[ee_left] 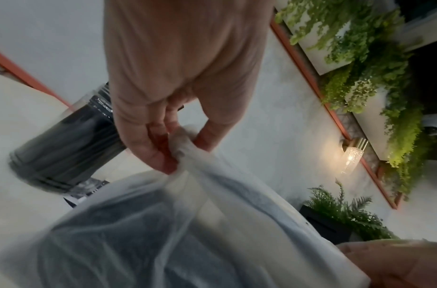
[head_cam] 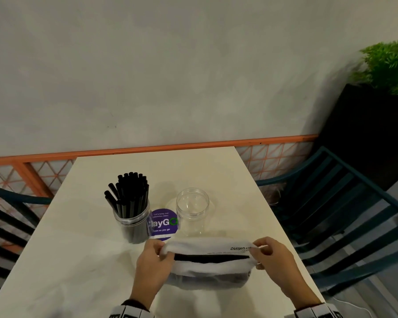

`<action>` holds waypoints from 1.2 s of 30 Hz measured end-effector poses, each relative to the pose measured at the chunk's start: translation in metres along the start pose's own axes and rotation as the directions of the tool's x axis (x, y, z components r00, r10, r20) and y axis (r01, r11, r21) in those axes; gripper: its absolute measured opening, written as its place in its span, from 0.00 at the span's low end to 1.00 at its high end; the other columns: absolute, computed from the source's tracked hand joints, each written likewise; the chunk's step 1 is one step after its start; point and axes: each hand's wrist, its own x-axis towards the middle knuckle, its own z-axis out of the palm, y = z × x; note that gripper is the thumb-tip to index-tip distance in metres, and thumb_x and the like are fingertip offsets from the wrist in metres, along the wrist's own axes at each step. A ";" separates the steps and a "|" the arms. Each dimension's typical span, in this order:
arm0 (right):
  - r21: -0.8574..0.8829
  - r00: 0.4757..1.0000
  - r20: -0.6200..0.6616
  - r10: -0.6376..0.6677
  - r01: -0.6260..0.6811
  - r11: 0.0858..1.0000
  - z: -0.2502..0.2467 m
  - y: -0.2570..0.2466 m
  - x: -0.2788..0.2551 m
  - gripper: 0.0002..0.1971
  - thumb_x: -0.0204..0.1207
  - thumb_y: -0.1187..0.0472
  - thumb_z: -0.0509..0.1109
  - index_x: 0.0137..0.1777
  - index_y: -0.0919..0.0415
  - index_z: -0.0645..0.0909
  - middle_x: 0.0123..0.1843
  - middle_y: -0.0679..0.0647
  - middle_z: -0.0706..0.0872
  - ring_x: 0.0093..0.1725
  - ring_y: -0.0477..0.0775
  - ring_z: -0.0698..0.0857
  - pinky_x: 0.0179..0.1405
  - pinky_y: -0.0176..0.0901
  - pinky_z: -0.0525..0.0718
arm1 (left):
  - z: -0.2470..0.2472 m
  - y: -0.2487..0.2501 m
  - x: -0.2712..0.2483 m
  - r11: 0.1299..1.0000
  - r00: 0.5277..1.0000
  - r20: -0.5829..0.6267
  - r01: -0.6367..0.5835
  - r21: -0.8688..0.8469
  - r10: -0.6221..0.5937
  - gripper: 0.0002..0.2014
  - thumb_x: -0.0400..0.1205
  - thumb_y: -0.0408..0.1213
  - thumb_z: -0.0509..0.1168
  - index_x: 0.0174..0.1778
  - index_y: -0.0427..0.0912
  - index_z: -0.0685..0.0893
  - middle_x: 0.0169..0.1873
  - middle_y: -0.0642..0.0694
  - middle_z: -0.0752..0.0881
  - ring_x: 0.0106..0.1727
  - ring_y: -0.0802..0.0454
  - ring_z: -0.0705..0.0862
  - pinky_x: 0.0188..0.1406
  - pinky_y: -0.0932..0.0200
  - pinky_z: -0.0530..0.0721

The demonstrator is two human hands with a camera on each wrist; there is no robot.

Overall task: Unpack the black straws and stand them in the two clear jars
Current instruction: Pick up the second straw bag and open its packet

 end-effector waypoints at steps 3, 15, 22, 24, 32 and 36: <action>0.131 0.999 0.039 0.033 -0.038 0.991 0.004 0.000 -0.001 0.06 0.78 0.65 0.67 0.51 0.59 0.75 0.44 0.62 0.90 0.44 0.60 0.88 0.46 0.52 0.89 | 0.000 0.002 0.000 0.998 0.998 -0.029 -0.051 -0.035 0.050 0.03 0.75 0.31 0.67 0.40 0.44 0.83 0.39 0.46 0.87 0.46 0.45 0.84 0.44 0.54 0.78; 0.623 0.849 0.417 0.324 -0.526 0.578 -0.022 -0.003 -0.002 0.16 0.84 0.66 0.52 0.35 0.64 0.73 0.35 0.62 0.80 0.35 0.56 0.74 0.34 0.47 0.70 | -0.017 -0.004 0.005 0.792 0.806 0.522 0.501 -0.348 -0.281 0.03 0.73 0.25 0.63 0.37 0.33 0.82 0.34 0.42 0.83 0.40 0.49 0.77 0.36 0.58 0.71; 0.454 0.882 0.431 0.189 -0.393 0.800 -0.008 0.001 -0.004 0.09 0.81 0.62 0.63 0.46 0.53 0.63 0.47 0.60 0.84 0.38 0.54 0.77 0.31 0.41 0.71 | -0.002 -0.003 0.001 0.812 0.858 0.359 0.485 -0.326 -0.368 0.08 0.78 0.31 0.57 0.41 0.34 0.80 0.38 0.38 0.81 0.39 0.45 0.76 0.35 0.54 0.71; 0.357 0.873 0.477 0.104 -0.300 0.884 -0.002 0.004 -0.004 0.14 0.80 0.68 0.61 0.47 0.50 0.59 0.55 0.64 0.81 0.45 0.56 0.75 0.34 0.41 0.71 | 0.004 -0.001 0.001 0.929 0.911 0.269 0.351 -0.113 -0.312 0.10 0.80 0.37 0.60 0.53 0.35 0.77 0.49 0.39 0.76 0.47 0.44 0.75 0.43 0.54 0.73; 0.199 0.881 0.470 0.049 -0.159 0.967 0.011 0.001 -0.011 0.17 0.81 0.69 0.53 0.35 0.53 0.75 0.51 0.49 0.85 0.40 0.49 0.73 0.28 0.33 0.68 | 0.029 -0.003 -0.003 0.926 0.955 0.241 -0.239 0.293 0.171 0.05 0.78 0.41 0.66 0.37 0.56 0.84 0.58 0.45 0.71 0.55 0.51 0.76 0.58 0.67 0.74; -0.009 0.913 0.406 0.050 -0.050 0.999 0.013 0.001 -0.013 0.18 0.82 0.66 0.57 0.40 0.48 0.84 0.51 0.46 0.81 0.40 0.44 0.74 0.33 0.29 0.72 | 0.026 -0.012 0.003 0.854 0.987 0.076 -0.161 0.495 0.142 0.13 0.78 0.43 0.64 0.59 0.51 0.82 0.63 0.43 0.70 0.60 0.45 0.74 0.60 0.56 0.76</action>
